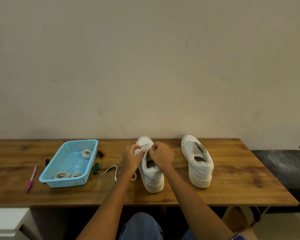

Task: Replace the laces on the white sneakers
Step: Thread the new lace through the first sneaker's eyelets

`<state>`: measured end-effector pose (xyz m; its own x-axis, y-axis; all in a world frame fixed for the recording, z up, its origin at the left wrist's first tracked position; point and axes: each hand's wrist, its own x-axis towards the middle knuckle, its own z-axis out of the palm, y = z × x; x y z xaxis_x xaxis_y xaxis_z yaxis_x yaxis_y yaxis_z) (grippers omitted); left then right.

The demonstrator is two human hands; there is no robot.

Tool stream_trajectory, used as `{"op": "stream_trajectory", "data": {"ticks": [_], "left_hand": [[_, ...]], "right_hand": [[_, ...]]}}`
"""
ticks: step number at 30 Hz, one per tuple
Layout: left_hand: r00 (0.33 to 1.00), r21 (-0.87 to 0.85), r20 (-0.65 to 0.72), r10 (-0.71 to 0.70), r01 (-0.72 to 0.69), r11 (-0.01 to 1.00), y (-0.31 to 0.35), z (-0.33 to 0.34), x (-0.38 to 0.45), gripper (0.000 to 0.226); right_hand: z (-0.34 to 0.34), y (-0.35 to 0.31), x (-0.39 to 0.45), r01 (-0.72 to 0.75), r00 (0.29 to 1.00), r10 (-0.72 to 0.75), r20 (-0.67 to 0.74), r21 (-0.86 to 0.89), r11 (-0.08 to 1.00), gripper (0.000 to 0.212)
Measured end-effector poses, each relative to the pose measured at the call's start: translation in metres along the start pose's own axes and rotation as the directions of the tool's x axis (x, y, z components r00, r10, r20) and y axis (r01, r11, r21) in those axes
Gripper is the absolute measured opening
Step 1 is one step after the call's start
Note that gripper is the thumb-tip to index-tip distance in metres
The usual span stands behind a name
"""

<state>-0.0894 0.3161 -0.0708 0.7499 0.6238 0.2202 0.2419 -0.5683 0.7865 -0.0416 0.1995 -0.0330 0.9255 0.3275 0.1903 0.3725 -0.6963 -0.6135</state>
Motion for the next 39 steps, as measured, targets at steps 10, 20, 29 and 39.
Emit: {"op": "stream_trajectory", "data": {"ticks": [10, 20, 29, 39], "left_hand": [[0.988, 0.253, 0.037, 0.148, -0.152, 0.955, 0.008, 0.003, -0.008, 0.013], [0.935, 0.408, 0.252, -0.248, 0.13, 0.904, 0.026, -0.001, 0.013, 0.03], [0.973, 0.362, 0.184, -0.137, 0.063, 0.93, 0.024, -0.005, 0.01, 0.028], [0.972, 0.595, 0.128, 0.195, -0.233, 0.769, 0.032, -0.008, 0.001, 0.019]], "right_hand": [[-0.004, -0.006, -0.001, 0.056, 0.998, -0.051, 0.038, -0.114, 0.992, 0.026], [-0.001, -0.009, 0.0, 0.129, 0.992, -0.118, 0.053, -0.287, 0.949, 0.024], [-0.001, -0.007, 0.001, 0.127, 0.991, -0.115, 0.061, -0.241, 0.962, 0.025], [-0.002, -0.006, 0.0, 0.125, 0.992, -0.119, 0.041, -0.207, 0.97, 0.025]]}}
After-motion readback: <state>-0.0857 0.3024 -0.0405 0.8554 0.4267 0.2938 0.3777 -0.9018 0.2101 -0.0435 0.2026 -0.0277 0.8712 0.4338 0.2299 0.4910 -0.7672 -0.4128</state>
